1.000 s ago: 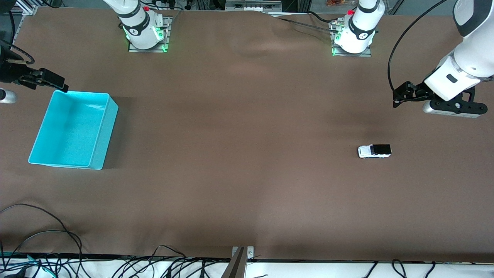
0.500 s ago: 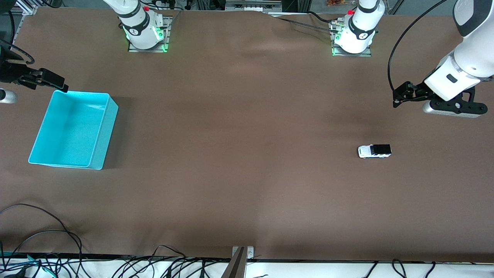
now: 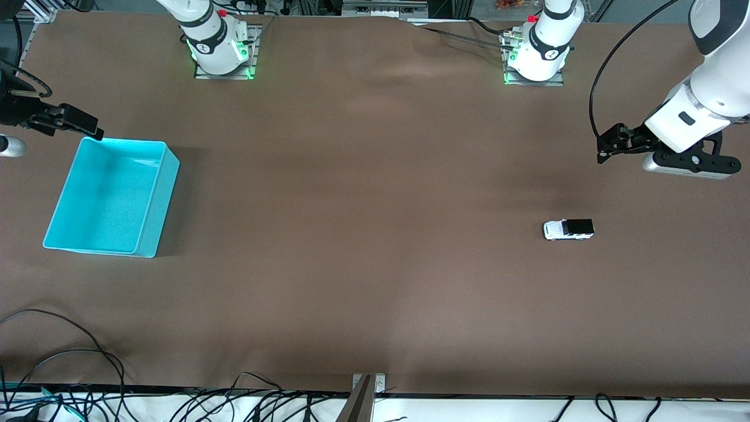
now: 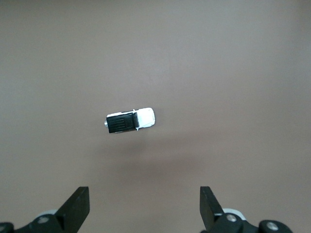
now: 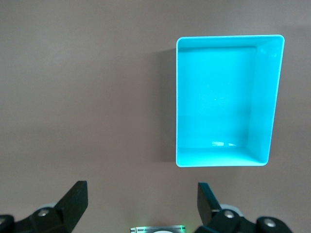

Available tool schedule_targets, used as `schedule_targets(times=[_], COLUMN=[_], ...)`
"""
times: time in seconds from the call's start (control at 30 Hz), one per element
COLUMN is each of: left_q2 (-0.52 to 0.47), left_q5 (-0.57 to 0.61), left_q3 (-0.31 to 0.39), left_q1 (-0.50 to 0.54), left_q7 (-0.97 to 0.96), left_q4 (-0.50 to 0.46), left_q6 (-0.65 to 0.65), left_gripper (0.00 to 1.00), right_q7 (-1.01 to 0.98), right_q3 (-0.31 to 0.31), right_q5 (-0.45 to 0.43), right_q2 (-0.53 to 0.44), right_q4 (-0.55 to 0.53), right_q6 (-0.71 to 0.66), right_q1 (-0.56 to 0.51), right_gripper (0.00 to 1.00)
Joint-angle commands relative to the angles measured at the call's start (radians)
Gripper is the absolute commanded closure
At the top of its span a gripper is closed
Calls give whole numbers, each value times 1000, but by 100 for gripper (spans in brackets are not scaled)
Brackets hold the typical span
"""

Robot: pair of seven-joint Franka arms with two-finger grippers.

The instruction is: Wind and store white jeep toy

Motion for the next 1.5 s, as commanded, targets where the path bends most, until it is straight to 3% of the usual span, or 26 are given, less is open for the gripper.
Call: schedule_targets(times=[0.0,0.53,0.73,1.13,1.47], left_q2=[26,111,147,237,352], left_q5=[24,30,105,107,101], left_q3=[4,7,4,4,3], left_q1=[-3,29,31,60,60], left_q7=[119,573,725,890,1061], left_q4=[43,94,120,132,122], left_q6=[-17,-11,-11,1,96], left_gripper=[0,0,0,0,0], right_q7=[-9,-9,-9,-9,-9], right_q3=[3,3,3,3,3], right_q5=[-6,-4,-4,-4,-4], right_q2=[-5,-5,-5,-5,-3], right_q4=[12,12,12,12,12], right_q6=[-2,-2,-3,-2,-2], right_q1=[0,0,0,0,0], right_gripper=[0,0,0,0,0])
